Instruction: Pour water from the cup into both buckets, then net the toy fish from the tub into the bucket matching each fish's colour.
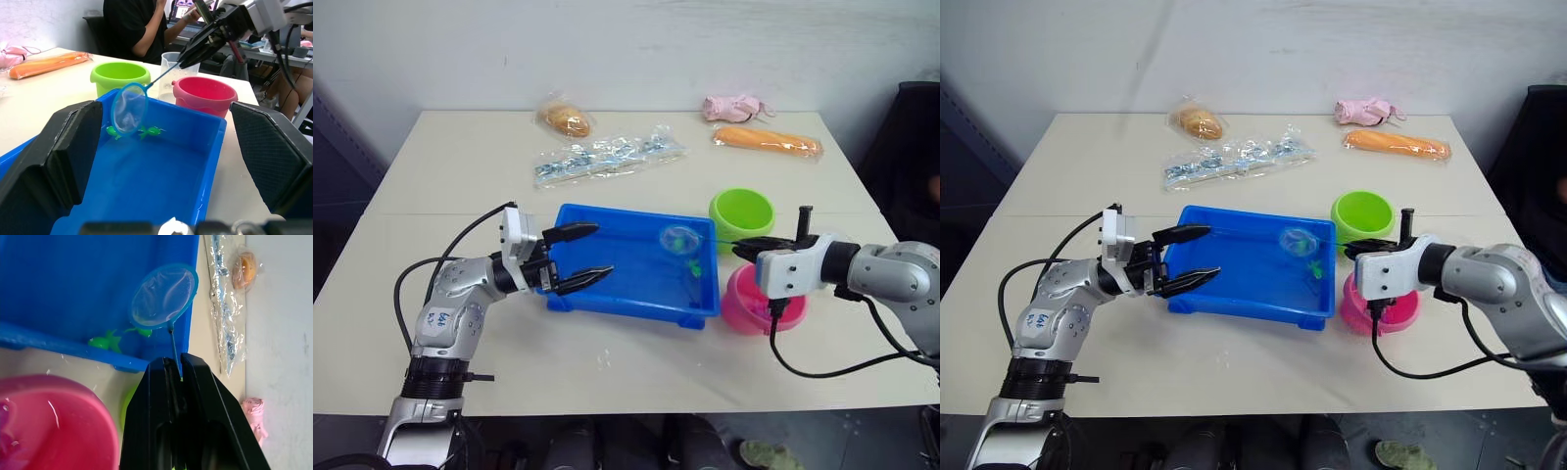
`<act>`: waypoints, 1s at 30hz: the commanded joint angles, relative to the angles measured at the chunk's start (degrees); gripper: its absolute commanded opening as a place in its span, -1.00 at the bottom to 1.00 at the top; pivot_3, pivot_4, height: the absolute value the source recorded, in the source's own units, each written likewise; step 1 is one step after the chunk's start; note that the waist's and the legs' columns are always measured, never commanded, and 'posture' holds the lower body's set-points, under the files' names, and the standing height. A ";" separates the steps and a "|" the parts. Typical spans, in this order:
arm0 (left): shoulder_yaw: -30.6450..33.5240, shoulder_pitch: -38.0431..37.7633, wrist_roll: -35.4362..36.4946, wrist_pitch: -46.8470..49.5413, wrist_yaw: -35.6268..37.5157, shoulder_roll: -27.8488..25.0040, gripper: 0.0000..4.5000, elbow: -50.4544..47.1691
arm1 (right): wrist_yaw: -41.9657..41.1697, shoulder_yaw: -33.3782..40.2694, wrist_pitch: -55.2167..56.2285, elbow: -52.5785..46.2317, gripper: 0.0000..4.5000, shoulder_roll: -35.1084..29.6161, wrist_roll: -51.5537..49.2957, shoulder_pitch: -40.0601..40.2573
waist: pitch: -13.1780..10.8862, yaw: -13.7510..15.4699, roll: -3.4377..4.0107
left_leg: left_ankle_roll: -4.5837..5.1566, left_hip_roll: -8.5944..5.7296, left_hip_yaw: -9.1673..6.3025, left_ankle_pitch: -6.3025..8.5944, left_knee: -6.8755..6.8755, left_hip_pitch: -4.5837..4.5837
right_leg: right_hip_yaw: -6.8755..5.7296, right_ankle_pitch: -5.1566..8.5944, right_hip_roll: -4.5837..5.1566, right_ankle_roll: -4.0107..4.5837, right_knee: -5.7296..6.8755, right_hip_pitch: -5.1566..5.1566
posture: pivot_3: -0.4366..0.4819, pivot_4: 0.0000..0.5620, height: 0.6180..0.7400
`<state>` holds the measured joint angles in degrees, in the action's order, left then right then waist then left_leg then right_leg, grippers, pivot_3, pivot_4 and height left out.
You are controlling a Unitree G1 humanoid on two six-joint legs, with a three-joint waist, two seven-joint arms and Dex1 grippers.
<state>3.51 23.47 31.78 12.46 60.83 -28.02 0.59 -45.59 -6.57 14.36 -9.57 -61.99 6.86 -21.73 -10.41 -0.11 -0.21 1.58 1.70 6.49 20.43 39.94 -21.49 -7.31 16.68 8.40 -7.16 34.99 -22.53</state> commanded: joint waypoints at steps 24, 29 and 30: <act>-0.89 2.21 -0.83 -1.21 0.29 3.20 0.99 -0.02 | -8.63 -3.21 4.34 6.48 -1.00 1.02 9.69 -9.80 | 0.00 0.01 0.00 | -0.02 0.02 -0.01 -0.01 0.02 0.00 | -0.01 0.00 -0.01 0.00 0.03 0.01 | -0.05 -0.47 1.00; -1.13 2.36 -0.86 -1.46 0.30 3.50 0.99 0.44 | -12.37 -4.66 2.86 6.20 -1.00 1.21 9.38 -10.88 | 0.00 0.08 0.00 | -0.02 0.00 -0.01 -0.01 0.03 0.00 | 0.00 0.00 -0.01 0.00 0.02 0.02 | -0.05 -0.47 1.00; -1.13 2.39 -0.85 -1.50 0.34 3.51 0.99 0.54 | -13.90 -5.03 1.98 5.60 -1.00 1.23 8.70 -10.90 | 0.00 0.09 0.00 | -0.02 0.00 -0.02 -0.01 0.03 0.00 | 0.00 0.00 -0.01 0.00 0.03 0.01 | -0.05 -0.47 1.00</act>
<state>2.16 25.03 31.04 11.85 60.89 -24.76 1.40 -57.11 -11.37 17.53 -2.62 -60.49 16.05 -32.05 -10.41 -0.02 -0.21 1.56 1.70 6.46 20.42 39.97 -21.48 -7.32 16.68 8.39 -7.16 35.02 -22.51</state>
